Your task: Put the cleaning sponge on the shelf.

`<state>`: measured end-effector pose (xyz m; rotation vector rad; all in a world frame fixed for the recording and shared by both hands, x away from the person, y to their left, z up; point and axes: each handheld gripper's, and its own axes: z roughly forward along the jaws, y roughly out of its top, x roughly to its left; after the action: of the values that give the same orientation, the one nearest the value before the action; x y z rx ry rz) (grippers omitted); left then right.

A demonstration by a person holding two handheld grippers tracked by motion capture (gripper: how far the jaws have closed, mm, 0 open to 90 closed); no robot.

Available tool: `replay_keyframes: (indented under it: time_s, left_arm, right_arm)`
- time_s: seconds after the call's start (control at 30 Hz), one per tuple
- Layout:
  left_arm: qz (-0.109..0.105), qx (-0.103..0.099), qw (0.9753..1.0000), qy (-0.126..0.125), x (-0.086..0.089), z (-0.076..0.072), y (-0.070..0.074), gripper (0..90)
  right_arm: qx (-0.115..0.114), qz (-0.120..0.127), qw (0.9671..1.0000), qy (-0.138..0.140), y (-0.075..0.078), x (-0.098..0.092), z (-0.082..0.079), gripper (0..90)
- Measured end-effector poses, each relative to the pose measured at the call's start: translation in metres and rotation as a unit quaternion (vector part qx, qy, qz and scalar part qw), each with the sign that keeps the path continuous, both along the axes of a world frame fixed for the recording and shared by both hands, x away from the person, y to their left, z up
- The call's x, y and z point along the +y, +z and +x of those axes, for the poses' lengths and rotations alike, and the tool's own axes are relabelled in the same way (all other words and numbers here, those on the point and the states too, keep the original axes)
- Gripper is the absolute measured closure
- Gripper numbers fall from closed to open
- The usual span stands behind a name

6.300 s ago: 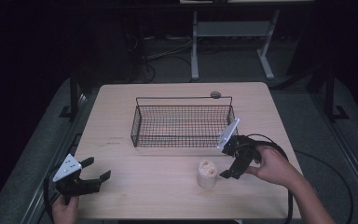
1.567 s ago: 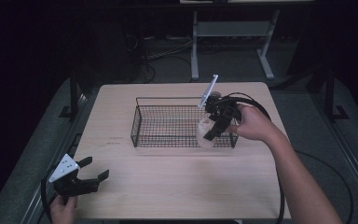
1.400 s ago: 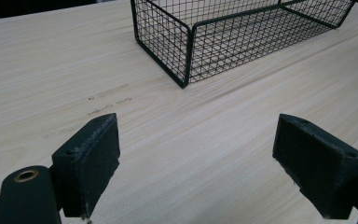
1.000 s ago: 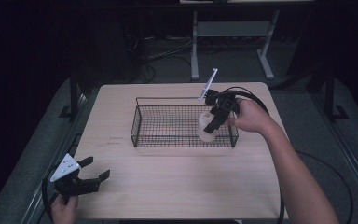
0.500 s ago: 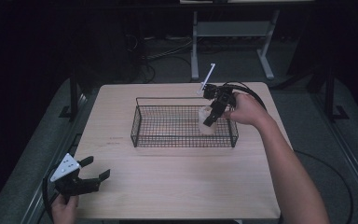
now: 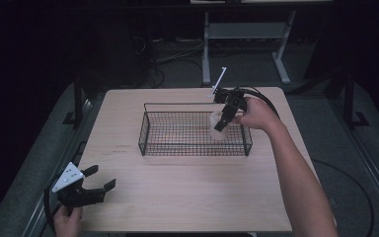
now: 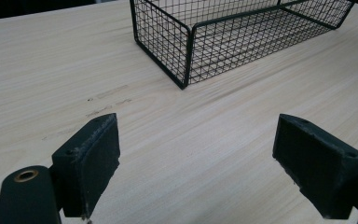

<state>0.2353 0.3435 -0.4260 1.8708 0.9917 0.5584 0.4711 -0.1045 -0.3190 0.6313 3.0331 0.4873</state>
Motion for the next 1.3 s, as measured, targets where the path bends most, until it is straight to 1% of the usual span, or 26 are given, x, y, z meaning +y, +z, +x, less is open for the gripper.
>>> replay_keyframes:
  time_s: [0.07, 0.27, 0.43, 0.63, 0.7, 0.77, 0.8, 0.87, 0.93, 1.17, 1.2, 1.3]
  left_arm:
    - [0.000, -0.001, 1.0000, 0.001, 0.000, 0.000, 0.000, 13.9]
    - [0.000, -0.002, 1.0000, 0.000, 0.000, 0.000, 0.001, 14.0]
    - [0.000, -0.002, 1.0000, 0.001, 0.001, -0.001, 0.001, 13.9]
    - [-0.003, -0.003, 1.0000, 0.000, 0.001, -0.001, 0.001, 14.0]
    - [-0.003, -0.003, 1.0000, 0.000, 0.001, -0.001, 0.001, 13.9]
    - [-0.003, -0.003, 1.0000, 0.000, 0.001, -0.001, 0.001, 13.9]
    - [-0.003, -0.003, 1.0000, 0.000, 0.001, -0.001, 0.001, 13.9]
    - [-0.002, -0.002, 1.0000, 0.000, 0.001, -0.001, 0.001, 13.9]
    - [-0.002, -0.002, 1.0000, 0.000, 0.001, -0.001, 0.001, 14.0]
    - [-0.005, -0.003, 1.0000, 0.001, 0.001, 0.000, 0.001, 13.9]
    - [-0.003, -0.002, 1.0000, 0.000, 0.000, 0.000, 0.001, 14.0]
    - [-0.003, -0.001, 1.0000, 0.000, -0.001, 0.000, 0.001, 14.0]
  right_arm:
    - [0.003, 0.004, 1.0000, -0.006, -0.003, -0.001, 0.002, 28.0]
    - [0.010, 0.006, 0.9998, -0.018, -0.012, -0.005, 0.009, 28.0]
    - [0.012, -0.001, 0.9998, -0.016, -0.017, -0.004, 0.011, 28.0]
    - [0.021, -0.006, 0.9996, -0.015, -0.025, 0.002, 0.013, 28.0]
    - [0.026, 0.000, 0.9995, -0.016, -0.031, 0.003, 0.014, 28.0]
    - [0.027, 0.000, 0.9995, -0.016, -0.033, 0.003, 0.014, 28.0]
    - [0.030, 0.001, 0.9994, -0.019, -0.038, 0.002, 0.014, 28.0]
    - [0.032, 0.003, 0.9993, -0.019, -0.040, 0.002, 0.015, 28.0]
    - [0.035, -0.005, 0.9992, -0.016, -0.046, 0.002, 0.015, 28.0]
    - [0.036, 0.010, 0.9991, -0.022, -0.051, -0.001, 0.015, 28.0]
    - [0.037, 0.013, 0.9990, -0.022, -0.054, -0.002, 0.015, 28.0]
    - [0.038, 0.010, 0.9989, -0.025, -0.057, -0.004, 0.015, 28.0]
